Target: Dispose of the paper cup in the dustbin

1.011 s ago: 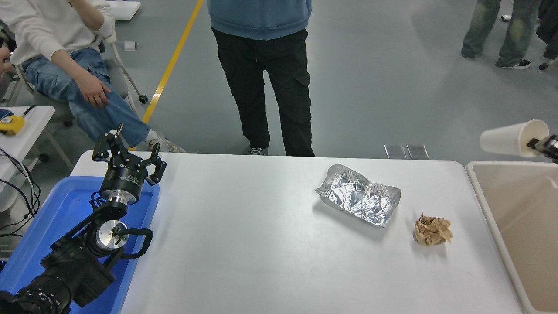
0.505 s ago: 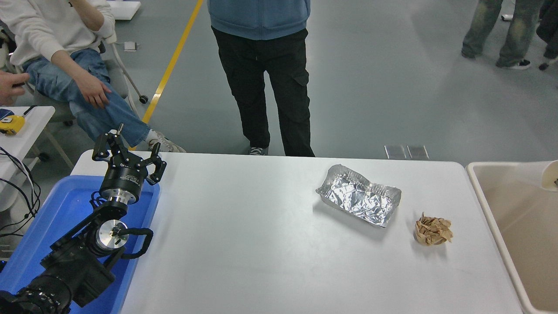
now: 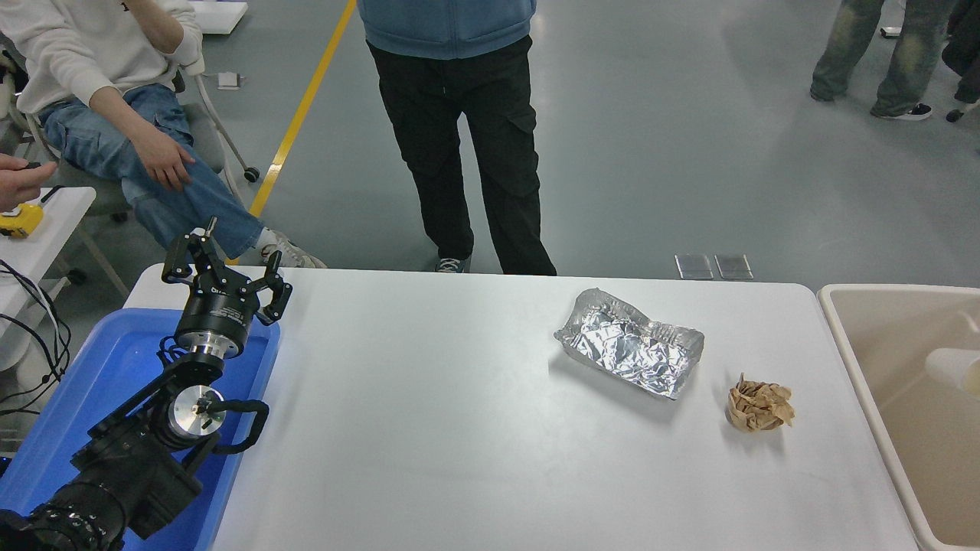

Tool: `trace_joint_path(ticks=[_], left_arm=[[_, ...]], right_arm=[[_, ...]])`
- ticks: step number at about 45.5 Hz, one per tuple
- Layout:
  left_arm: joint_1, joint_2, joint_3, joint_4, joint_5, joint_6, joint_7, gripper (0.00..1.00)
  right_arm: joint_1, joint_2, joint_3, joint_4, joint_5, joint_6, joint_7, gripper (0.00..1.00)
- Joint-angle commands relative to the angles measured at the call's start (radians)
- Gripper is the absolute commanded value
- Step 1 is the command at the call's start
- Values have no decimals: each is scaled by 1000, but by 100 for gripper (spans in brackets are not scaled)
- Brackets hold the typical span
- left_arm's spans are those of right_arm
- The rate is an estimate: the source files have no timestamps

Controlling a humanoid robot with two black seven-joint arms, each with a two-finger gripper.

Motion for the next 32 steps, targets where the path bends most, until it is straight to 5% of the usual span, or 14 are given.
trace_joint_path(ticks=[1,22,23,25,28,30,32], left_arm=[[0,0,0,0,0,0,0,100],[0,0,0,0,0,0,2,100],[0,0,0,0,0,0,0,100],[0,0,0,0,0,0,0,100],[0,0,0,0,0,0,0,100],[0,0,0,0,-2,0,0,100],[0,0,-2,0,0,0,0,100]], right_arm=[[-28,52,90,-11,46,-90,-8,0],[-28,69,95,-11,46,-120,-7,0],[-28,69,95,-11,47,-121,-5,4],[-26,69,96,-12,49,-127,-5,38],[-26,69,96,-11,50,-137,-5,55],[-26,69,96,-12,50,-139,-5,78],[-26,69,96,-11,50,-140,-5,83]])
